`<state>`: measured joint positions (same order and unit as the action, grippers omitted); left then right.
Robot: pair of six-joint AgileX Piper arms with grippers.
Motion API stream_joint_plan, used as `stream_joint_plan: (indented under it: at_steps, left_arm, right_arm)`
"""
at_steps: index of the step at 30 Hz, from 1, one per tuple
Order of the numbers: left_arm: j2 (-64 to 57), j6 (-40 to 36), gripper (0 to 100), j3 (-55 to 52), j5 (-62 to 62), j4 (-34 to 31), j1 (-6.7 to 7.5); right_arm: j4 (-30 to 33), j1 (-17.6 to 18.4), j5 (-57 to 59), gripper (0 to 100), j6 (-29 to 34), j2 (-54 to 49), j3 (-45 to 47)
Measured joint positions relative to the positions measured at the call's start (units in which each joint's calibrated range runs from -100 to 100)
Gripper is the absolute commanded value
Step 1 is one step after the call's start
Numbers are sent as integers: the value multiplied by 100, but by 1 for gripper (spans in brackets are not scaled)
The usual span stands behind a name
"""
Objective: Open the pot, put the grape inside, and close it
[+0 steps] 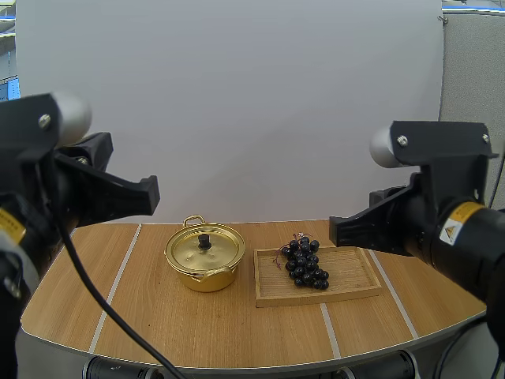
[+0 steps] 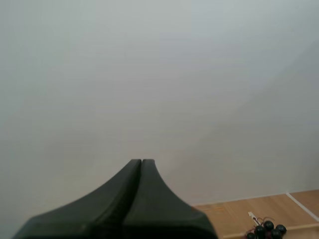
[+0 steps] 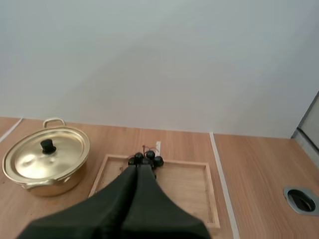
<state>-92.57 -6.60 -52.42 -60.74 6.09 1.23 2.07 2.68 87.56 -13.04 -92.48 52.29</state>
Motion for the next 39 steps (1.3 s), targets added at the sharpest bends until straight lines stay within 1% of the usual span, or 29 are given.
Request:
stream_joint_plan:
  at_steps: [5, 15, 20, 25, 27, 28, 30, 32, 33, 34, 35, 38, 39]
  left_arm:
    - [875, 58, 0, 345, -679, 0, 0]
    - [2512, 69, 0, 605, -1257, 0, 0]
    - [3009, 69, 0, 605, -1268, 9, 0]
    - [3203, -32, 0, 605, -1213, 141, 0]
    - [3203, -126, 3, 605, -1191, 165, 0]
    - [3203, -159, 6, 605, -1191, 165, 0]
    - [3203, -187, 15, 605, -1176, 165, 0]
    - [3203, -200, 27, 605, -1158, 165, 0]
    - [3203, -200, 36, 605, -1137, 165, 0]
    - [3203, -200, 46, 605, -1141, 143, 0]
    - [3215, -156, 58, 605, -1141, 114, 0]
    - [3273, 62, 100, 605, -1141, 14, 0]
    - [3317, 167, 100, 605, -1183, 9, 0]
  right_arm:
    - [0, 0, 329, 0, 0, 863, -114]
    - [0, 0, 388, 0, 0, 2292, -124]
    - [0, 0, 185, 0, 0, 2533, -124]
    - [11, 0, 3, 0, 0, 2546, -124]
    - [49, 0, 3, 0, 0, 2546, -124]
    - [62, 0, 3, 7, 0, 2546, -124]
    - [88, 0, 3, 27, 0, 2546, -124]
    - [99, 0, 3, 54, 0, 2546, -124]
    - [111, 0, 3, 70, 0, 2546, -124]
    - [111, 0, 3, 80, 0, 2546, -124]
    - [111, 0, 3, 100, 0, 2546, -124]
    - [123, 0, 3, 100, 39, 2546, -124]
    - [134, 0, 3, 100, 55, 2546, -124]
